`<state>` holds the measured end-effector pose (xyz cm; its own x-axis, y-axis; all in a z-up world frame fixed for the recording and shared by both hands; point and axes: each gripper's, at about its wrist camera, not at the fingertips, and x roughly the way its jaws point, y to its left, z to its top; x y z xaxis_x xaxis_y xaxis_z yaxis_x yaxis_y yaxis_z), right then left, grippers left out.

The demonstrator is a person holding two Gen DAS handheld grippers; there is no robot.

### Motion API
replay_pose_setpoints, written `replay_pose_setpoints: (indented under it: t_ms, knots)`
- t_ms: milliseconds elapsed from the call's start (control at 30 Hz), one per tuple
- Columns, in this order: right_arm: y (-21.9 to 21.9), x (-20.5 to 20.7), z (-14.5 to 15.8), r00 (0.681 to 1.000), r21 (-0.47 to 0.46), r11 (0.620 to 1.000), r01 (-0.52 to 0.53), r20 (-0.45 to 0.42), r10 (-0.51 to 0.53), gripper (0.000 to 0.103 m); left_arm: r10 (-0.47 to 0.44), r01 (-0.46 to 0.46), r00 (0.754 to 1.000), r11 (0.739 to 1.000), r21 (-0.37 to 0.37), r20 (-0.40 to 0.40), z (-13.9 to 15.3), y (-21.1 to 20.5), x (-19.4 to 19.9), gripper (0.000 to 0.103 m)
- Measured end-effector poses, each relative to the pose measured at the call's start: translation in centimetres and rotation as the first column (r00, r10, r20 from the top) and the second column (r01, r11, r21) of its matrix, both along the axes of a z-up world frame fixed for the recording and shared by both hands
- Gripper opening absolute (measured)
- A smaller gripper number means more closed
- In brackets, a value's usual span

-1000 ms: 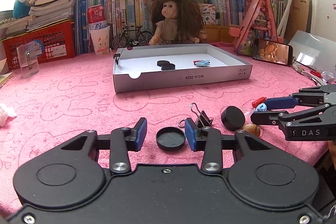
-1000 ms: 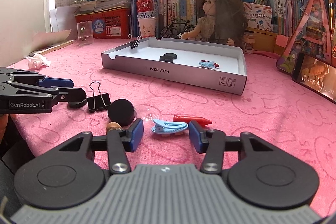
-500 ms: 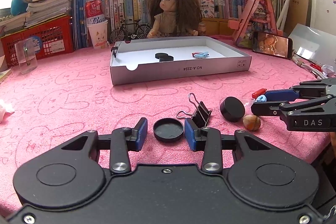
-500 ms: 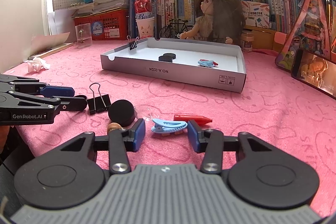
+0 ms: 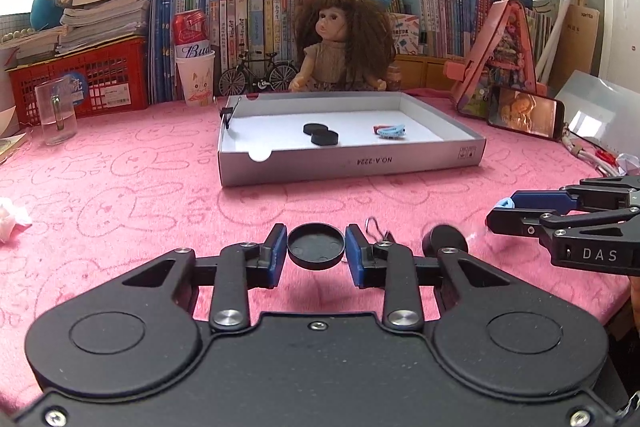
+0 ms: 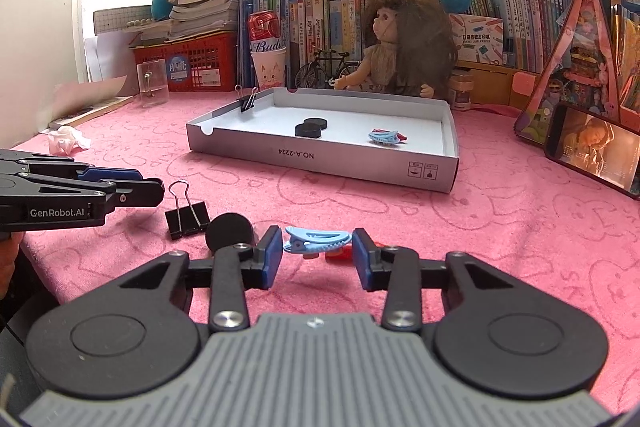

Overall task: Organize rigid objects
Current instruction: 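Close the left gripper on the black lid while the right gripper closes on the blue hair clip, then carry the black lid and blue hair clip into the white tray and lower them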

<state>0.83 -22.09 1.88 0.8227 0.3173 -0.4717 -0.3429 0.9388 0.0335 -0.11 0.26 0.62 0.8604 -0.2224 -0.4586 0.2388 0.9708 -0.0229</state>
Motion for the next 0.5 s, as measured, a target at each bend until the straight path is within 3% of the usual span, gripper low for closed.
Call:
replay_pose_setpoints:
  t_ms: [500]
  knots:
    - [-0.1,5.3,2.7,0.989,0.043,0.989,0.144,0.014,-0.145,0.043,0.001,0.0,1.0,0.998,-0.067,0.025,3.5,-1.6,6.7,0.03]
